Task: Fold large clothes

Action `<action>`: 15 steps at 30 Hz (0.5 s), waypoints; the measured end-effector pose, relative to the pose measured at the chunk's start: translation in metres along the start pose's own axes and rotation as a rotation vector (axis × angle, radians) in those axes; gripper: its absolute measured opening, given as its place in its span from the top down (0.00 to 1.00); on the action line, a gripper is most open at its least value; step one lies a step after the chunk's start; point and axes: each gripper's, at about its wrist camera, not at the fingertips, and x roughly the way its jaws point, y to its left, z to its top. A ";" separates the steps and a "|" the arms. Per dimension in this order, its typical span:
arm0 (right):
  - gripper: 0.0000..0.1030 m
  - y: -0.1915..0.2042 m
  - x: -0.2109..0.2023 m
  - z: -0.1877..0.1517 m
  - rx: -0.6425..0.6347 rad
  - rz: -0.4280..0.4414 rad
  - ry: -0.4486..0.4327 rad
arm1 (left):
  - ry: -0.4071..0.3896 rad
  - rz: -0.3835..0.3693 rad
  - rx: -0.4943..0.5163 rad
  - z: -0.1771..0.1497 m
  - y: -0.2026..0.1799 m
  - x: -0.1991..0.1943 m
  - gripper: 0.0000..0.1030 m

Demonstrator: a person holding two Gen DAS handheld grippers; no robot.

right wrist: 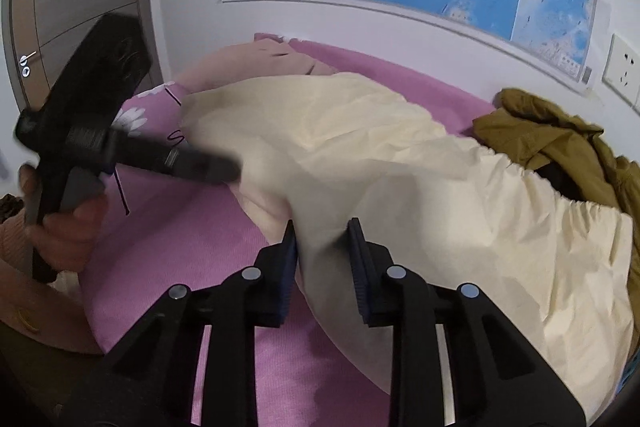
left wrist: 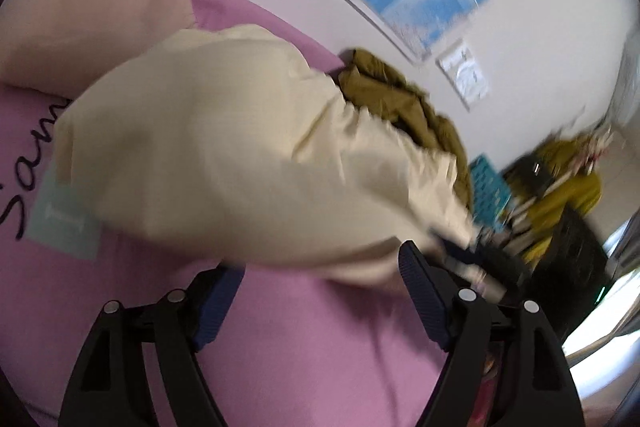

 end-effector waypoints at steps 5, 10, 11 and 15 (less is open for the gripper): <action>0.77 -0.007 -0.004 -0.003 0.087 0.069 -0.014 | -0.014 -0.008 -0.120 0.008 0.022 0.016 0.24; 0.77 -0.011 -0.004 -0.004 0.133 0.100 -0.018 | -0.015 0.008 -0.120 0.022 0.020 0.025 0.23; 0.77 -0.013 -0.004 -0.004 0.150 0.112 -0.019 | -0.005 0.019 -0.122 0.026 0.019 0.031 0.23; 0.64 -0.029 -0.018 -0.013 0.277 0.200 -0.044 | 0.013 0.115 -0.104 0.036 0.009 0.045 0.23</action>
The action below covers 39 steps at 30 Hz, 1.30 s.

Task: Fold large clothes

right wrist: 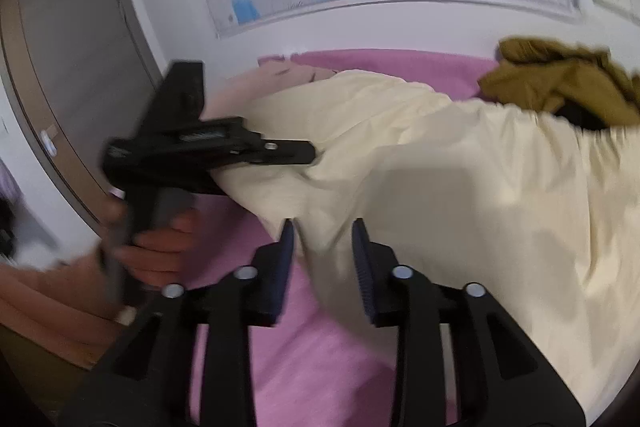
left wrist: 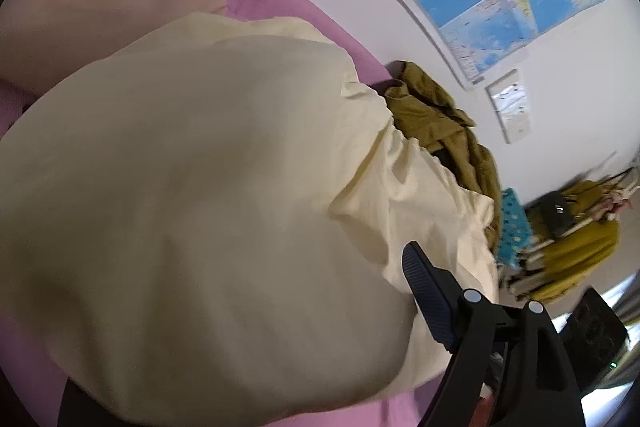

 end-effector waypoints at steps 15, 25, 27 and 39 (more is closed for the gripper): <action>0.31 -0.127 -0.151 -0.124 0.755 -0.034 -0.179 | 0.041 0.088 0.137 0.000 -0.009 0.002 0.61; 0.27 -0.149 -0.149 -0.134 0.867 -0.257 -0.224 | 0.056 0.082 0.146 0.001 -0.010 0.000 0.65; 0.27 -0.153 -0.143 -0.131 0.876 -0.292 -0.250 | 0.058 0.080 0.148 0.001 -0.009 0.000 0.65; 0.26 -0.163 -0.127 -0.118 0.880 -0.337 -0.374 | 0.075 0.073 0.138 0.002 -0.001 0.003 0.58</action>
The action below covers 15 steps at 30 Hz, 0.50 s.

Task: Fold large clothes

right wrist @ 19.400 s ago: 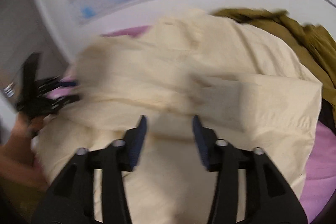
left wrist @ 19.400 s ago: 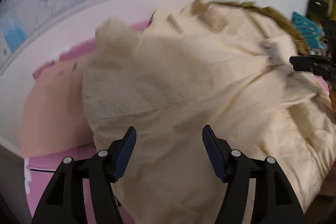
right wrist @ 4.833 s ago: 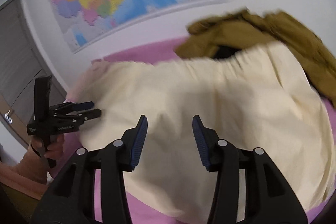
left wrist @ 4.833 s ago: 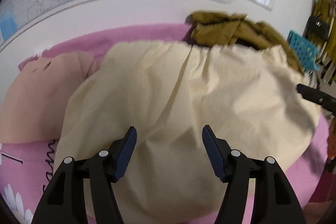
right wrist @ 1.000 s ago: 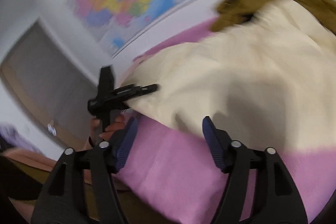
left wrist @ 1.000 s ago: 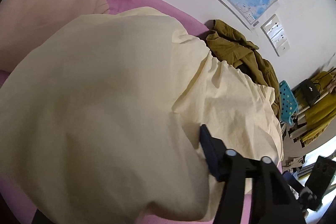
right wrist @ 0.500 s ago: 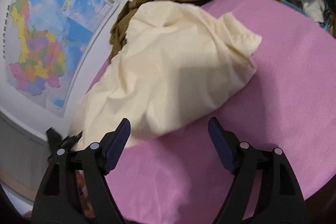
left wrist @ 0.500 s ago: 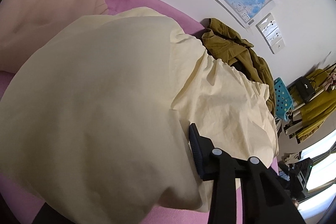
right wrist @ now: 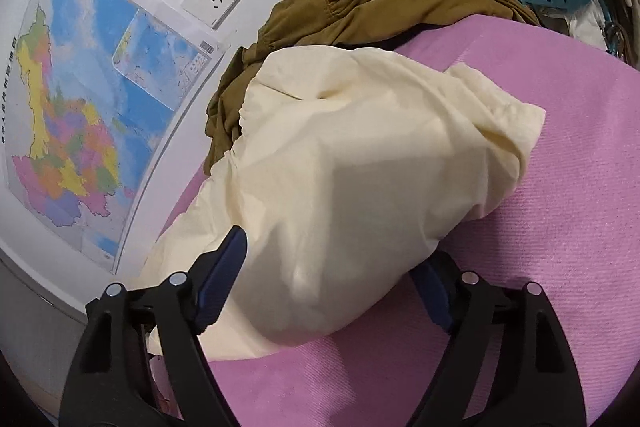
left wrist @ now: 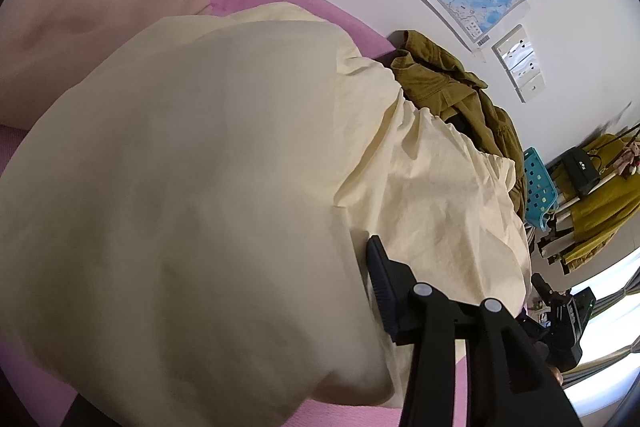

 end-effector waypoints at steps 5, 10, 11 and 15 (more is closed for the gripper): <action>0.21 0.018 0.018 0.002 -0.076 -0.067 0.038 | -0.005 0.013 0.025 0.003 -0.005 0.004 0.52; 0.27 0.022 0.038 0.012 -0.062 -0.005 0.049 | -0.016 0.022 0.068 0.007 -0.014 0.010 0.31; 0.30 0.024 0.042 0.012 -0.070 -0.007 0.059 | -0.013 -0.004 0.076 0.008 -0.016 0.012 0.25; 0.36 0.029 0.050 0.015 -0.085 -0.002 0.087 | -0.022 0.053 0.125 0.009 -0.028 0.019 0.18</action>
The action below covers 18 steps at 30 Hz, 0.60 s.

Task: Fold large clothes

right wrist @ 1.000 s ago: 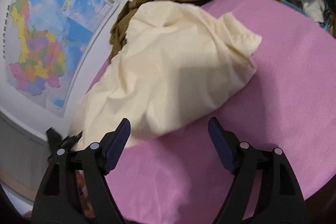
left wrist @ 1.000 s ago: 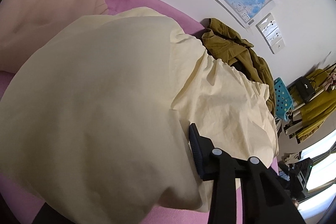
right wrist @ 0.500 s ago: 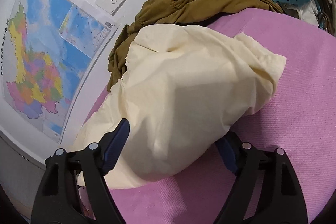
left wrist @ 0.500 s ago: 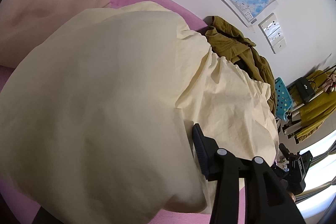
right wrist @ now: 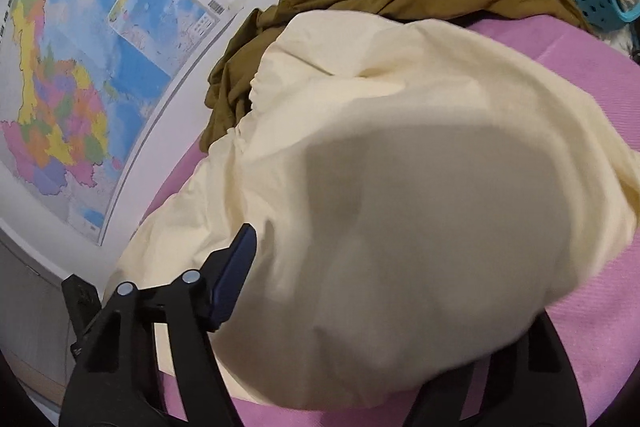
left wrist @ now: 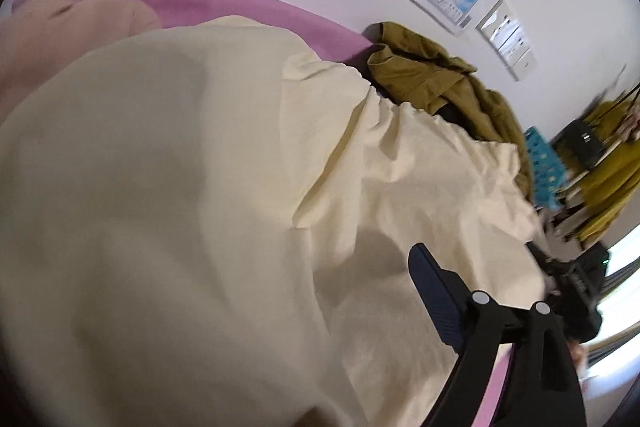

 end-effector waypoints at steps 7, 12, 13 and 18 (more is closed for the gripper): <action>0.59 -0.007 0.008 0.005 0.018 0.038 0.034 | -0.023 0.119 -0.002 0.006 -0.003 0.005 0.41; 0.58 -0.005 0.012 0.005 0.018 0.046 0.037 | -0.027 0.140 0.004 0.006 -0.004 0.003 0.53; 0.56 -0.006 0.012 0.005 0.020 0.049 0.039 | -0.027 0.147 0.009 0.007 -0.005 0.004 0.53; 0.48 -0.001 0.018 0.006 0.020 0.063 0.039 | -0.028 0.186 0.025 0.008 -0.009 0.009 0.58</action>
